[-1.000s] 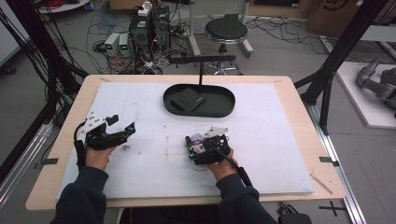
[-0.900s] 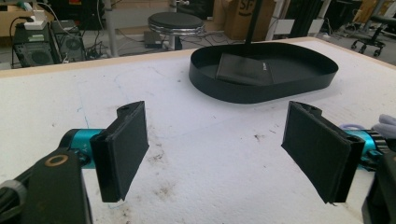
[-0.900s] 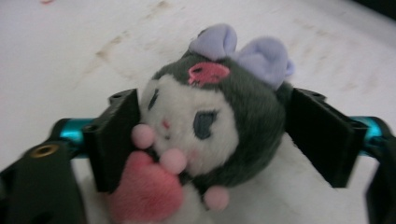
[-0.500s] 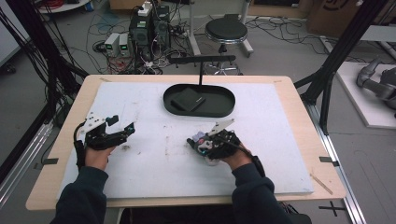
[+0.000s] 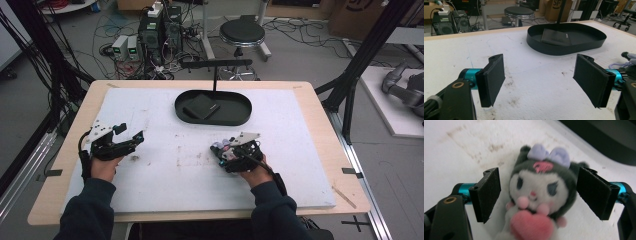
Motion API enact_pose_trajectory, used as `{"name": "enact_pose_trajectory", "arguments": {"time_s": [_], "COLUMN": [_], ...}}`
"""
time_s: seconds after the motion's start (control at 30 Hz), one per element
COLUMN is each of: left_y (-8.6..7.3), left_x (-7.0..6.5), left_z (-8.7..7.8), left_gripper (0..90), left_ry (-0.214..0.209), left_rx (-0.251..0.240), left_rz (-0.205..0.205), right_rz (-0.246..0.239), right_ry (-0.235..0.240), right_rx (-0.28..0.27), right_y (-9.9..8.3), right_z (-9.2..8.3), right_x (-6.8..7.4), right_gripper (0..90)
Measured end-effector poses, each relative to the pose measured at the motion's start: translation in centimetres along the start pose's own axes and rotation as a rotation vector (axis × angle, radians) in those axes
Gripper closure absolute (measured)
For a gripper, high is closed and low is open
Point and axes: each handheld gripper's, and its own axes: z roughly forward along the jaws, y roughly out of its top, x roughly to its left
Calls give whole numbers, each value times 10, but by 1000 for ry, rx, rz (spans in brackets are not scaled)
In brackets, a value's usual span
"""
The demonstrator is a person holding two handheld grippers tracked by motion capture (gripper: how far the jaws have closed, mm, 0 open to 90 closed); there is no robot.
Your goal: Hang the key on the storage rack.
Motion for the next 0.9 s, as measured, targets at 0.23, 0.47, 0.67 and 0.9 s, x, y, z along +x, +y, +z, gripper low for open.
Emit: {"name": "enact_pose_trajectory", "arguments": {"time_s": [0.23, 0.47, 0.67, 0.9], "left_y": [0, -1, -1, -1], "left_x": [0, 1, 1, 1], "left_z": [-1, 0, 0, 1], "left_gripper": [247, 247, 249, 250], "left_ry": [-3, -3, -4, -8], "left_rx": [0, 2, 4, -1], "left_rz": [-1, -4, -3, -7], "right_rz": [37, 21, 66, 86], "right_ry": [-10, 1, -7, -42], "right_rx": [84, -3, -45, -74], "right_y": [-20, -14, -4, 19], "right_z": [8, -9, -22, -38], "right_x": [-6, -17, -39, -72], "right_gripper": [319, 388, 392, 391]}}
